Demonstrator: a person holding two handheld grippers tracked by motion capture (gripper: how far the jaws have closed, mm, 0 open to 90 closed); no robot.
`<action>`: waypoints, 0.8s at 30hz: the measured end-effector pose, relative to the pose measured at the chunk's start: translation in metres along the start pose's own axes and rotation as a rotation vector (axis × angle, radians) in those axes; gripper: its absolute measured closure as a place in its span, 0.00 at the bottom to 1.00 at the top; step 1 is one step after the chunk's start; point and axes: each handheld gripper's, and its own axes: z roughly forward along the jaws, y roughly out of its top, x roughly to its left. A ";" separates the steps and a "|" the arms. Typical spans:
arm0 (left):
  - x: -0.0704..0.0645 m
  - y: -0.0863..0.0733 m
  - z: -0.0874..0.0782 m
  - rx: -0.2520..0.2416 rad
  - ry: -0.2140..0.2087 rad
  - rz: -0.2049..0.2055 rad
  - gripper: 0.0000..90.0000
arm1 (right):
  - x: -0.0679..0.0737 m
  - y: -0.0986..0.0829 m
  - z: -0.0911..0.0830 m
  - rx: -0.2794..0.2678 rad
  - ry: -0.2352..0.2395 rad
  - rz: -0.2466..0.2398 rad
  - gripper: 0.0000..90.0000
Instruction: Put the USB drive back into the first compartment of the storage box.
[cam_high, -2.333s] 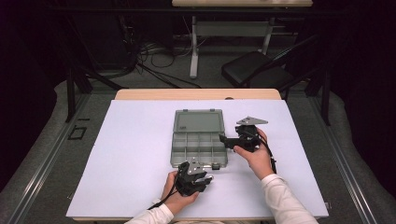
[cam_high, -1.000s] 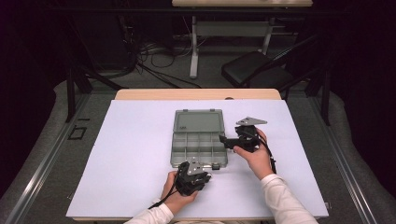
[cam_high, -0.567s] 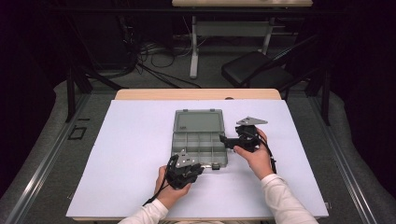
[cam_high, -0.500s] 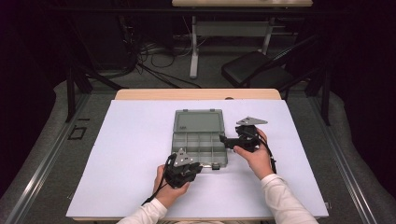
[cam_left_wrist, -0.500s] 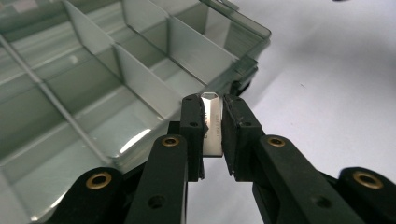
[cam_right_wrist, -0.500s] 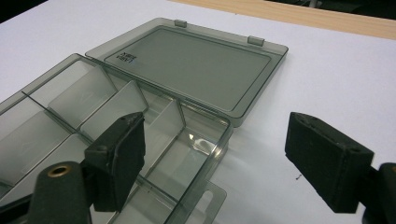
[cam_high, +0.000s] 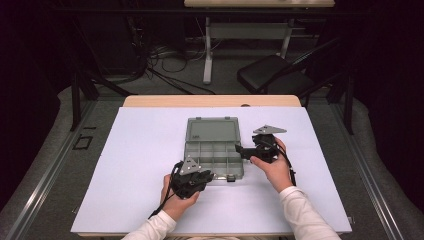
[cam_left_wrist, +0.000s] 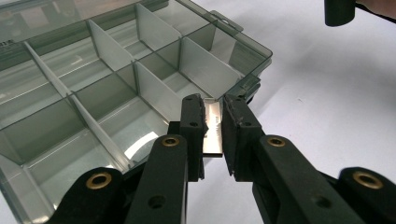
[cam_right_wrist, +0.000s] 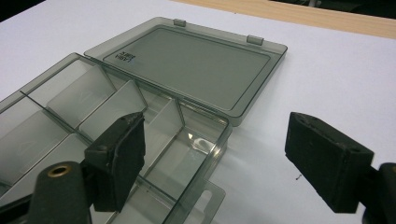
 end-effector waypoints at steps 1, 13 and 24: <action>0.000 0.000 0.000 0.000 0.000 0.000 0.88 | 0.000 0.000 0.000 0.000 0.000 0.000 0.22; 0.026 0.032 -0.003 0.006 0.029 -0.023 0.88 | 0.001 0.000 0.002 0.003 -0.002 0.003 0.22; 0.052 0.051 0.019 0.030 0.066 -0.060 0.88 | -0.002 -0.001 0.002 0.005 -0.004 0.010 0.22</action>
